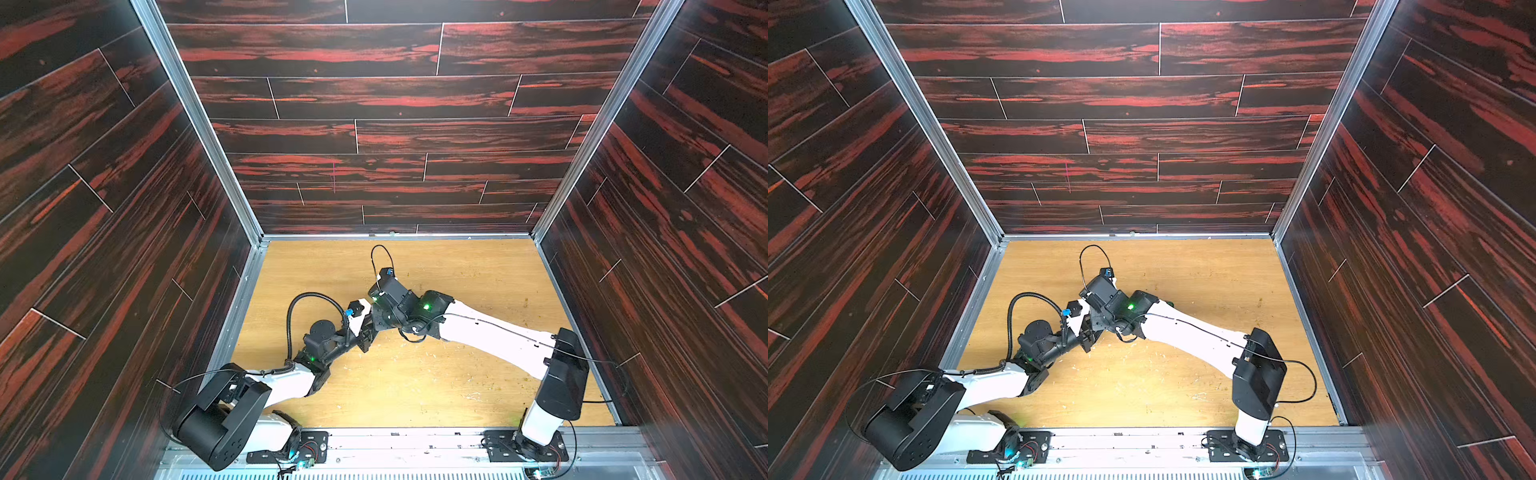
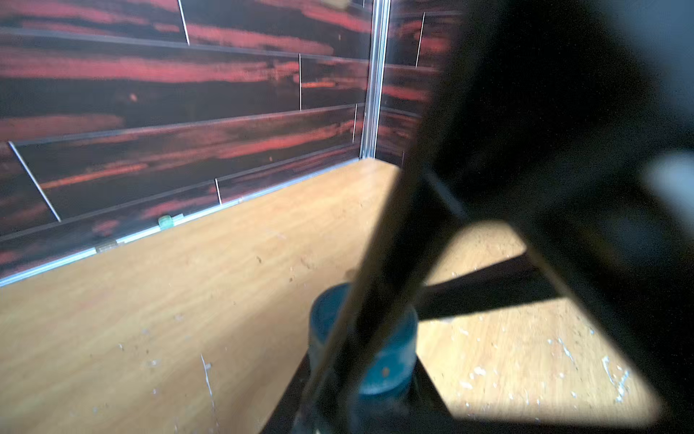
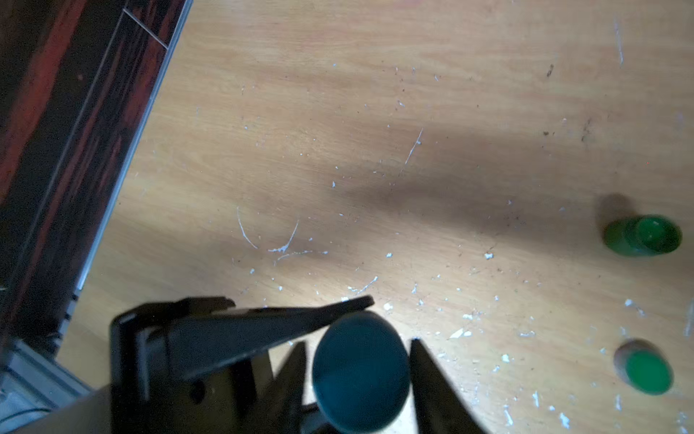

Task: Close the paint jar lid
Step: Screw the lid onto the paint jar.

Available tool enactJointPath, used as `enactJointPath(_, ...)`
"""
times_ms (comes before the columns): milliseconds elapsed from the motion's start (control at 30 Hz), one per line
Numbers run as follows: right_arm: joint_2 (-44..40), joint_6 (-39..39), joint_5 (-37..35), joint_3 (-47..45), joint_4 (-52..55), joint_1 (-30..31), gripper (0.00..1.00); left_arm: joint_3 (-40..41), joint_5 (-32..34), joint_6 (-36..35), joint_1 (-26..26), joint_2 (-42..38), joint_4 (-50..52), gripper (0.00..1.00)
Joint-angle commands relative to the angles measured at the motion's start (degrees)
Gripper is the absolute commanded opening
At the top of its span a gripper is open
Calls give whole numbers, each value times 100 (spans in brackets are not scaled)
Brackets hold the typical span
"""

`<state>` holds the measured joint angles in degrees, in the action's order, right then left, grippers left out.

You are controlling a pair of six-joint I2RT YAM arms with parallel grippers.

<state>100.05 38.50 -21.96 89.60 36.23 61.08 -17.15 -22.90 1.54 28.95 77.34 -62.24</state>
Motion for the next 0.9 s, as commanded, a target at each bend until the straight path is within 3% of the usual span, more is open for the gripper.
enactJointPath(0,-423,-393,-249,-71,68,115,62,-105,-26,-75,23,10,-296,5)
enactJointPath(200,-1004,-896,-639,-304,-23,94,89,-78,-135,-121,23,-10,-136,5)
enactJointPath(433,-1660,-2259,-706,-937,-714,-7,93,-34,-512,-237,23,-144,186,5)
enactJointPath(567,-2295,-2935,309,-1593,-1453,-380,92,-8,-896,-290,23,-252,319,5)
enactJointPath(733,-2750,-2838,2576,-1943,-1649,-1760,93,32,-1332,-284,23,-434,450,5)
enactJointPath(800,-2785,-3209,3290,-2015,-1622,-1997,93,3,-1544,-269,19,-481,551,5)
enactJointPath(867,-2723,-3612,3564,-1971,-1402,-2020,93,-25,-1754,-244,19,-513,627,5)
